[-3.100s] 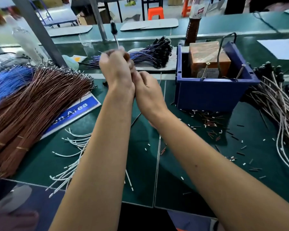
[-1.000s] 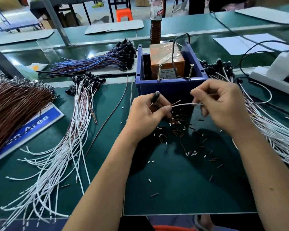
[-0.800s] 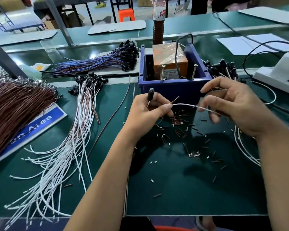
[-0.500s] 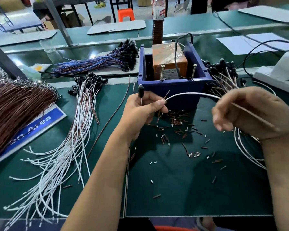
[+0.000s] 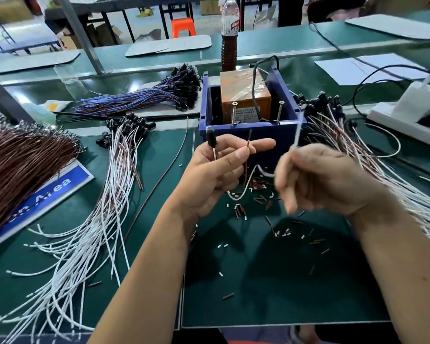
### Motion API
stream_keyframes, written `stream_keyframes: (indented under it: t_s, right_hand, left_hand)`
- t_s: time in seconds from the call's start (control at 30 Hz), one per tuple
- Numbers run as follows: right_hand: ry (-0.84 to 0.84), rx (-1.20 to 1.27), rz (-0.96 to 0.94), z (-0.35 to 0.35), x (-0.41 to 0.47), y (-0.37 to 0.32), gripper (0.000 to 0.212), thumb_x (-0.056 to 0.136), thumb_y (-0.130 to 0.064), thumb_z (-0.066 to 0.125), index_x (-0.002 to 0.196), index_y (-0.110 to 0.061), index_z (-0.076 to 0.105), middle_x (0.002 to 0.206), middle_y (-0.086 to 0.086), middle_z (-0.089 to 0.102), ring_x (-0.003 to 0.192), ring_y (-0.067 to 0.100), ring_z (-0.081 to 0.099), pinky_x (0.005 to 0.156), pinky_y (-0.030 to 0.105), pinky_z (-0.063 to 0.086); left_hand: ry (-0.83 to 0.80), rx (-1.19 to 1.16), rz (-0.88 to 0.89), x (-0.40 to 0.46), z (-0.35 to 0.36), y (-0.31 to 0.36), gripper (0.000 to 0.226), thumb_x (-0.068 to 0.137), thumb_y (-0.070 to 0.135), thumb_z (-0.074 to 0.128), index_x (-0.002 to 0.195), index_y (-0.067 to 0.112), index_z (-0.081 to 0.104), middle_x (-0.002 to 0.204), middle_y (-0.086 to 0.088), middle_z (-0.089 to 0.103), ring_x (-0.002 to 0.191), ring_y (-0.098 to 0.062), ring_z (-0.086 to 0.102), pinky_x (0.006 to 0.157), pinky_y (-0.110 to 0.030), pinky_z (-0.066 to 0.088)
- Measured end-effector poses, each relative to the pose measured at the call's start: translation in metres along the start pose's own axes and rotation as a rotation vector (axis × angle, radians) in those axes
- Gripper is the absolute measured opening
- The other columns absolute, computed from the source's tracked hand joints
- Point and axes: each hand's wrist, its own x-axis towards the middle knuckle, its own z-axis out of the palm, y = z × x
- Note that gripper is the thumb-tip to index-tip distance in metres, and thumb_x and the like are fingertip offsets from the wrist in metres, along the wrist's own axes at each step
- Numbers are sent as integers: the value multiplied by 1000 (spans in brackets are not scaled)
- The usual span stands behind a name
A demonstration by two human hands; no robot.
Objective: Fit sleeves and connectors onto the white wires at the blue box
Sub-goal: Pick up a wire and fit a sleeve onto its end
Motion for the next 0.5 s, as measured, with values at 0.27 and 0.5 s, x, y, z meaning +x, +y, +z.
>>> stream_keyframes:
  t_s: [0.27,0.5]
  right_hand:
    - [21,-131,173,25,20,21,47,104,-41,47,91,-7,78,63,19,69,36,12,48,34,15,27]
    - [191,-76,57,11,14,12,39,98,-45,62,96,-10,80,66,14,68,39,6,47,31,11,26]
  left_hand:
    - [58,0,-43,-1,8,-4,15,99,4,58,93,8,71,101,-16,78,73,-17,75,56,-23,57]
    - [48,-25,-179,2,-7,-5,18,94,12,61,83,13,76,68,-6,64,38,2,32,39,-13,26]
